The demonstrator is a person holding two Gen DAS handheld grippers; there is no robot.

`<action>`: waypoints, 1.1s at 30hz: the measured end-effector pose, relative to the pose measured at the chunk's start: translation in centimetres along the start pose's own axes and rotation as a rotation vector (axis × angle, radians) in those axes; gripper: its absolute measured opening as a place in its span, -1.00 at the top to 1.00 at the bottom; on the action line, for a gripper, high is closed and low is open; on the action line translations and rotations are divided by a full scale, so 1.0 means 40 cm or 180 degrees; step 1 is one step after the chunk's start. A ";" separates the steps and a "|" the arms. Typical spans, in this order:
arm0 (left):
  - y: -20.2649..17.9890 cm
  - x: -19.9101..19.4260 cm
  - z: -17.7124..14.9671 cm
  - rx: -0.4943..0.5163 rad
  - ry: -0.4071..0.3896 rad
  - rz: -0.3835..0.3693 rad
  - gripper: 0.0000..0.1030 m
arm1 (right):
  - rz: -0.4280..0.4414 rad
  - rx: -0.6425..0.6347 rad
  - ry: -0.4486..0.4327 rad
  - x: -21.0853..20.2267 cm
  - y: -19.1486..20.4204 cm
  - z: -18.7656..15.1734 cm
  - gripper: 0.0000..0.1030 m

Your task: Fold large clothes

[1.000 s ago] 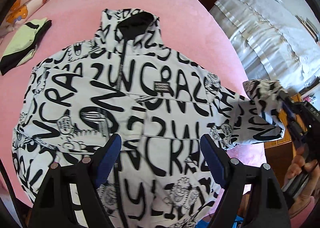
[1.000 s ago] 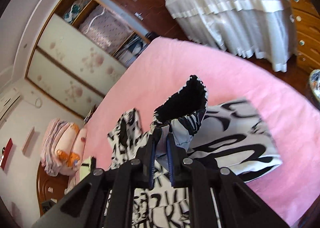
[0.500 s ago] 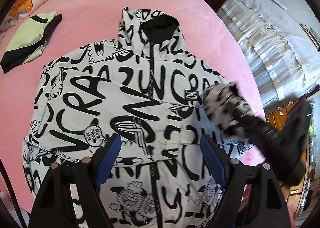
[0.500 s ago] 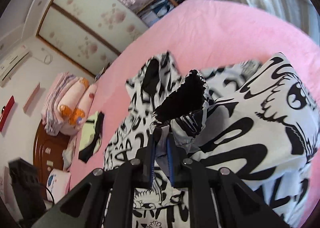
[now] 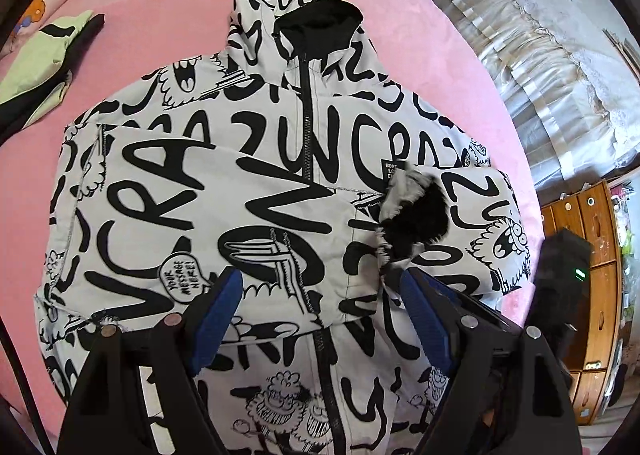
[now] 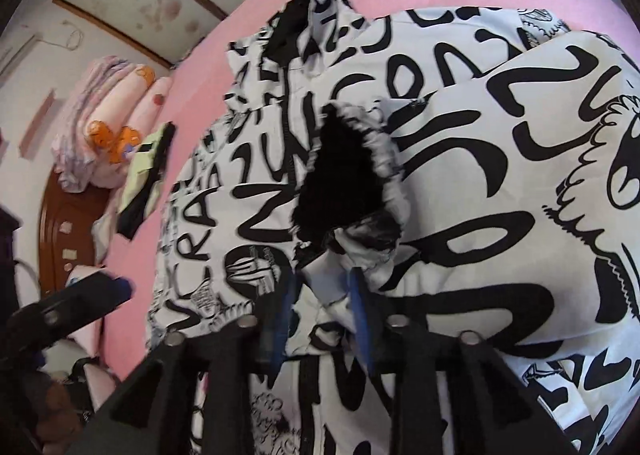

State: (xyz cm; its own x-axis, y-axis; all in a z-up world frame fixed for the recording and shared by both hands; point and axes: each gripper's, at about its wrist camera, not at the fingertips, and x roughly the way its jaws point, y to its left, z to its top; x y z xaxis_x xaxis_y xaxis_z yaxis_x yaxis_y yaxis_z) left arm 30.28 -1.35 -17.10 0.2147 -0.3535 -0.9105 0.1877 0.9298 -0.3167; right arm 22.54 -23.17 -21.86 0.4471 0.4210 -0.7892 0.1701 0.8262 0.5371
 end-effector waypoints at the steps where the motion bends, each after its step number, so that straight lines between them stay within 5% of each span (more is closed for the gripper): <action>1: -0.006 0.008 -0.001 -0.0012 -0.0004 0.0010 -0.55 | 0.0030 -0.0020 0.0005 -0.009 0.002 -0.002 0.00; 13: -0.072 0.154 -0.039 -0.0263 0.0328 -0.0033 -0.55 | -0.0368 -0.0749 -0.0069 -0.214 -0.039 -0.105 0.00; 22: -0.090 0.266 -0.044 -0.0755 0.0365 -0.0088 -0.55 | -0.0629 -0.0261 0.0012 -0.291 -0.225 -0.147 0.00; 33: -0.097 0.336 -0.012 -0.1275 0.0355 0.0019 0.15 | -0.1188 0.0400 -0.0221 -0.302 -0.448 -0.090 0.00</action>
State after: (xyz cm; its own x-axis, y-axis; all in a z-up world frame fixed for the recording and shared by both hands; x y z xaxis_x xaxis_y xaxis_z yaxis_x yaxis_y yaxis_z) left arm 31.97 -9.68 -28.24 0.1053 -0.3551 -0.9289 -0.2057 0.9061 -0.3697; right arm 10.91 -41.73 -23.01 0.3918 0.0707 -0.9173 0.4363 0.8635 0.2529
